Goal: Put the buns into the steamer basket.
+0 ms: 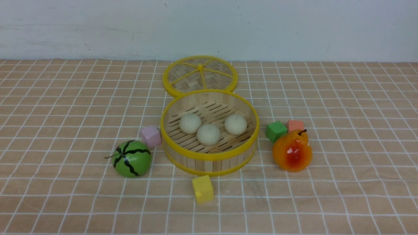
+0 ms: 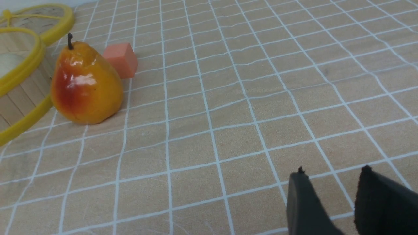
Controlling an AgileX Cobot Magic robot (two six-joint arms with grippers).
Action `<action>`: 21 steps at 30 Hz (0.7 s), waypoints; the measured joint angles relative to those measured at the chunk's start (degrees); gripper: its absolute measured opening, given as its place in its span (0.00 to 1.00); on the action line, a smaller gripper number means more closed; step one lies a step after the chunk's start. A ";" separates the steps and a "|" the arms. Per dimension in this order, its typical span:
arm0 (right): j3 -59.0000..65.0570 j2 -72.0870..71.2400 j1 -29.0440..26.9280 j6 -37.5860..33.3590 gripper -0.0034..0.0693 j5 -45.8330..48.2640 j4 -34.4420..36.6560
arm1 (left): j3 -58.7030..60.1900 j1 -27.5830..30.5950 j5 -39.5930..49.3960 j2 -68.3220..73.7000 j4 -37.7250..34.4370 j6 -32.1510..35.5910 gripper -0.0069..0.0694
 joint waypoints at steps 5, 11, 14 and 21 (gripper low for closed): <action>0.00 0.00 0.00 0.00 0.38 0.00 0.00 | 7.44 4.34 -6.04 -0.06 0.00 -1.39 0.16; 0.00 0.00 0.00 0.00 0.38 0.00 0.00 | 14.57 11.52 -6.57 -4.81 0.69 -7.71 0.16; 0.00 0.00 0.00 0.00 0.38 0.00 0.00 | 15.28 12.18 -2.13 -5.25 0.95 -8.62 0.17; 0.00 0.00 0.00 0.00 0.38 0.00 0.00 | 15.67 12.18 3.27 -5.25 0.95 -8.90 0.17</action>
